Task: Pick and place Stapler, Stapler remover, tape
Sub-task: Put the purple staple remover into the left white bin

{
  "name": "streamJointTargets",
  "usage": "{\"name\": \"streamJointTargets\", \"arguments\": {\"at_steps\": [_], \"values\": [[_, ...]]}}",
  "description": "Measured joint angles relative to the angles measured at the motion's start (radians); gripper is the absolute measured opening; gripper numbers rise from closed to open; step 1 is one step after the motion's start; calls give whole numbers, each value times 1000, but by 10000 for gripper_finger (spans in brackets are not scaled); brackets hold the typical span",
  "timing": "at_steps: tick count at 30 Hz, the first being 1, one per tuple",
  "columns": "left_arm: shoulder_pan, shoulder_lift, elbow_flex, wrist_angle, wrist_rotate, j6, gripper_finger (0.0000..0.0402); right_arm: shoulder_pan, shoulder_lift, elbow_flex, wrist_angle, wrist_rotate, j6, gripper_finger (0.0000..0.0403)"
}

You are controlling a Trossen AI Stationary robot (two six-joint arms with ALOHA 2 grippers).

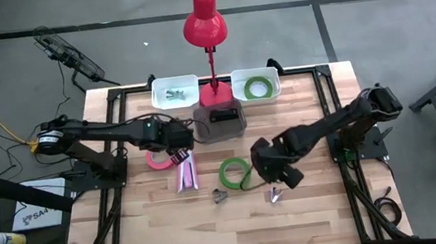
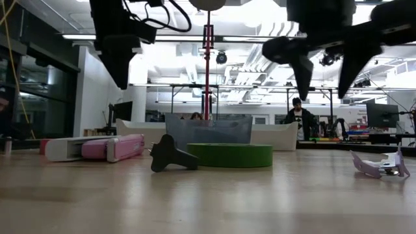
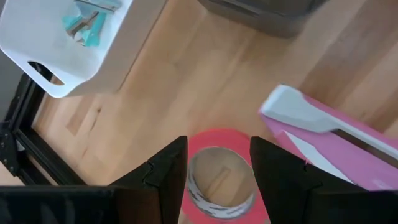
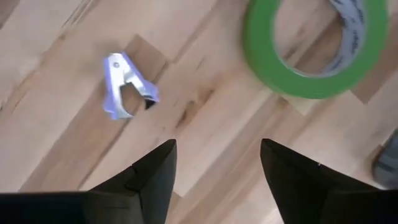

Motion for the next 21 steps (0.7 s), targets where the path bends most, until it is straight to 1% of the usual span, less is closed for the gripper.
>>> {"name": "streamJointTargets", "arguments": {"at_steps": [2, 5, 10, 15, 18, 21], "values": [[-23, 0, 0, 0, 0, -21, 170, 33, 7, 0, 0, 26, 36, 239], [-58, 0, 0, -1, 0, -57, 170, 83, 26, -11, 8, 58, 38, 263], [-116, 0, 0, 1, -10, -150, 170, 170, 75, -63, 46, 88, -75, 298], [-187, 0, 0, 5, -13, -253, 170, 252, 123, -84, 52, 197, -129, 304], [-236, 0, 0, 6, -15, -316, 170, 275, 141, -87, 78, 185, -128, 304], [-286, 0, 0, 6, -16, -371, 170, 287, 152, -87, 119, 181, -86, 304]]}}
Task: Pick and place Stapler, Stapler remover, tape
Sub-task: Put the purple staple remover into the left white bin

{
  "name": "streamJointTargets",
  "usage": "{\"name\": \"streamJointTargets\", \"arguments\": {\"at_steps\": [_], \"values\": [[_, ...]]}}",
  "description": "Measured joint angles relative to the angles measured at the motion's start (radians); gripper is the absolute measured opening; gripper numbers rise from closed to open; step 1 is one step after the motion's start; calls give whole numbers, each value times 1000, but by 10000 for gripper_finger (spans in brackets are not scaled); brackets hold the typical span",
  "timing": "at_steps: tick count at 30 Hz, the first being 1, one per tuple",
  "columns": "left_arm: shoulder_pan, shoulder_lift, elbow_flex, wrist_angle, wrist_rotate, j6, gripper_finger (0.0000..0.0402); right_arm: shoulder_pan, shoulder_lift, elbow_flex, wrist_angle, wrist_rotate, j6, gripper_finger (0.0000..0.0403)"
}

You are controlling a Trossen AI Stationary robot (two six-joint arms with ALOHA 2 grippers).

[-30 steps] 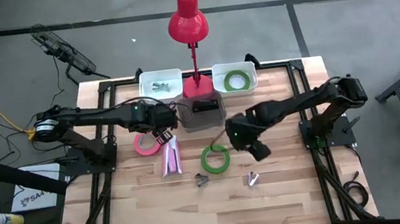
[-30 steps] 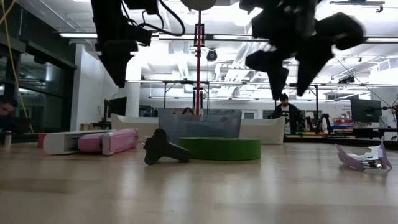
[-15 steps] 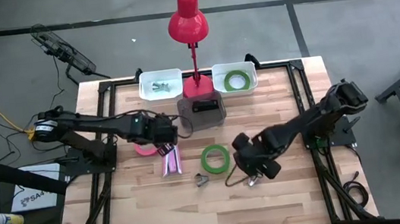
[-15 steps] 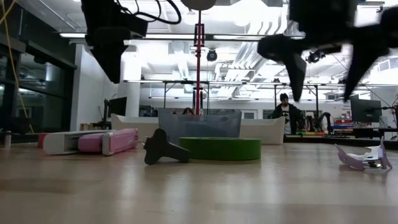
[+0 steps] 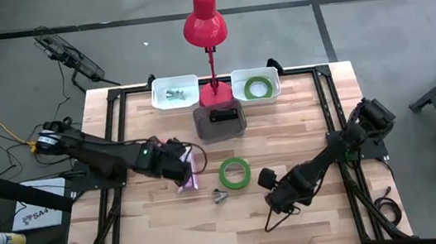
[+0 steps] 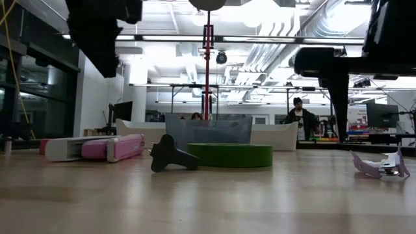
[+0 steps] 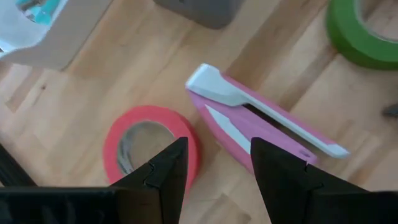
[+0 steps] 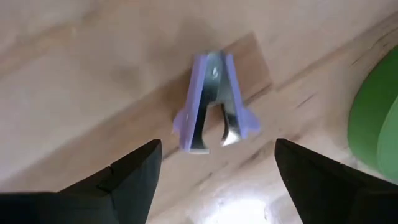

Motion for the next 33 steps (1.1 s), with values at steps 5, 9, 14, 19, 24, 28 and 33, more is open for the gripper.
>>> {"name": "streamJointTargets", "arguments": {"at_steps": [5, 9, 14, 19, 24, 28, 33], "values": [[-71, 0, 0, 1, -34, -87, 170, 0, 1, 0, 66, -40, 16, 304], [-109, 0, 0, 1, -49, -135, 170, -2, 1, -9, 104, -77, 20, 304], [-141, 0, 0, 1, -67, -185, 170, -4, 1, -42, 147, -102, 11, 304], [-152, 0, 0, 1, -78, -211, 170, -19, 1, -68, 207, -107, 9, 304], [-150, 0, 0, 1, -78, -212, 170, -44, 1, -99, 231, -125, 9, 304], [-150, 0, 0, 0, -77, -212, 170, -56, -2, -113, 223, -143, 12, 304], [-150, 0, 0, -1, -71, -212, 170, -65, -2, -113, 207, -159, 57, 304]]}}
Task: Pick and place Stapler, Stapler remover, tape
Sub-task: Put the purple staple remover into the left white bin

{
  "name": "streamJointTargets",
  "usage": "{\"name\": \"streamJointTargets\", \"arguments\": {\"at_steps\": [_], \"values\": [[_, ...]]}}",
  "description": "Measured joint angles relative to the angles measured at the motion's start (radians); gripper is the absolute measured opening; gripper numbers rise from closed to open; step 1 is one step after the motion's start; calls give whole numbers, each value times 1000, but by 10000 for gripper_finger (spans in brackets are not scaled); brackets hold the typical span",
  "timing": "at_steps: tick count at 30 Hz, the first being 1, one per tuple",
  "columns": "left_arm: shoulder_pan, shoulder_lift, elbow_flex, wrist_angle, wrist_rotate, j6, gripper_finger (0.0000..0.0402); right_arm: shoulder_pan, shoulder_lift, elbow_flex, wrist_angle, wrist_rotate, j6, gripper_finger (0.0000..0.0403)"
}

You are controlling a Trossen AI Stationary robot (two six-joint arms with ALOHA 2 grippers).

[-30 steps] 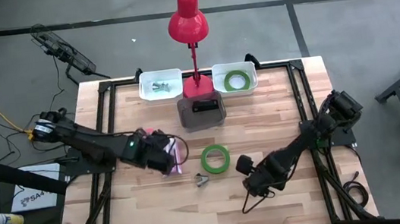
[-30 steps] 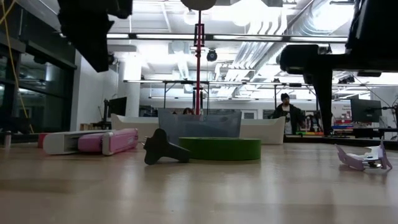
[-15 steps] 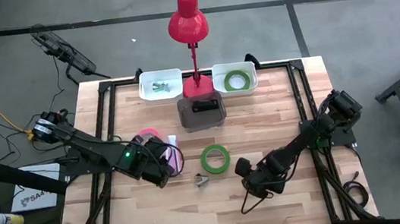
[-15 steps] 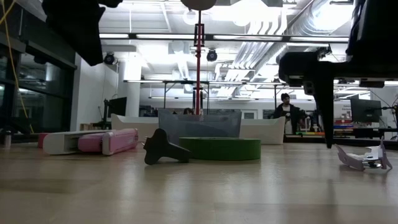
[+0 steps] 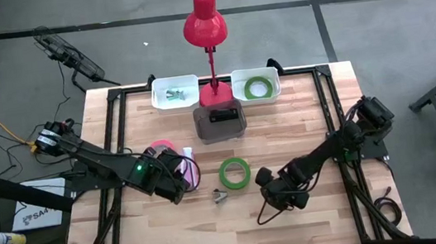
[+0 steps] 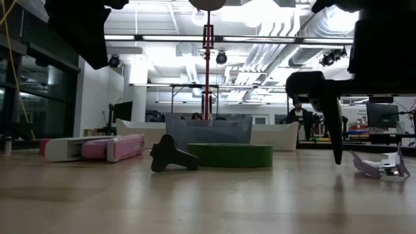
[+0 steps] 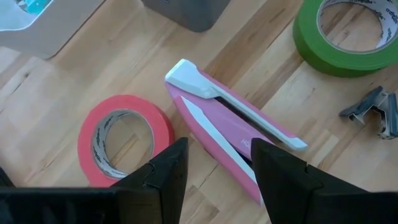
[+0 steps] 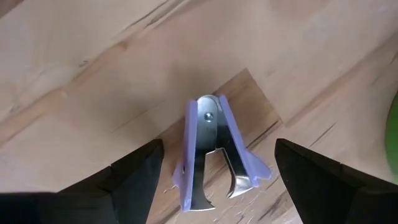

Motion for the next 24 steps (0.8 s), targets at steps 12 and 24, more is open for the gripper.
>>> {"name": "streamJointTargets", "arguments": {"at_steps": [12, 24], "values": [[0, 0, 0, 0, 10, 1, 170, -6, 2, -2, -45, -32, 114, 238], [0, 0, 0, 1, 24, 0, 170, -5, 2, -3, -49, -33, 266, 118]]}}
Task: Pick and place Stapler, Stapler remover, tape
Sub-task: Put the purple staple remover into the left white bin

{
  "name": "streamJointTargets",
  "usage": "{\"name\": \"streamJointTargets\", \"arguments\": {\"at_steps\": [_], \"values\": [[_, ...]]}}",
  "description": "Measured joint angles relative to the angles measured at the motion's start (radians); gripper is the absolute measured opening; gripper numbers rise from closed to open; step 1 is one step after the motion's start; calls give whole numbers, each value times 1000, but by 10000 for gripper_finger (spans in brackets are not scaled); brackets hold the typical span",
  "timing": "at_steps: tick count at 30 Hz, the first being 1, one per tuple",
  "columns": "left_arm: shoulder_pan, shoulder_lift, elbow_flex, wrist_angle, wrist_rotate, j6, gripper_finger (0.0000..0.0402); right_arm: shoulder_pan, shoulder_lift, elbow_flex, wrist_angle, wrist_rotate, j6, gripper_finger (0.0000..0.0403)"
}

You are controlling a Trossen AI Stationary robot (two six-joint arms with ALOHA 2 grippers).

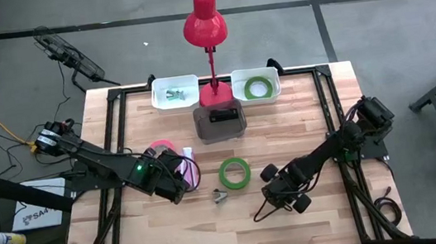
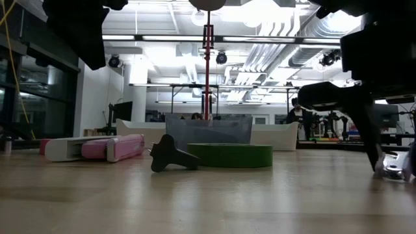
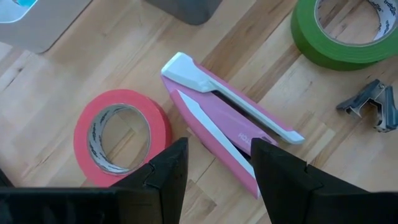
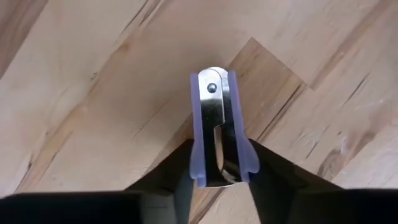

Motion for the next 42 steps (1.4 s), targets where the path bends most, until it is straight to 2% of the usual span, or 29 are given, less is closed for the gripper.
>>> {"name": "streamJointTargets", "arguments": {"at_steps": [4, 10, 20, 30, 38, 42], "values": [[0, 0, 0, 2, 0, -1, 170, 0, 0, 0, 2, 10, 49, 81], [0, 0, 0, 3, -5, -2, 170, 1, 0, 0, 3, 50, 124, 80], [2, 0, 0, 5, -45, 0, 170, 1, 1, -1, 4, 248, 318, 80], [2, 0, 0, 63, -68, 1, 170, 2, 4, -2, 6, 569, 397, 80], [3, 0, 0, 121, -203, 9, 170, -1, 4, -2, 63, 850, 356, 80], [31, 0, -1, 181, -266, 69, 170, -10, 3, -1, 176, 984, 267, 80]]}}
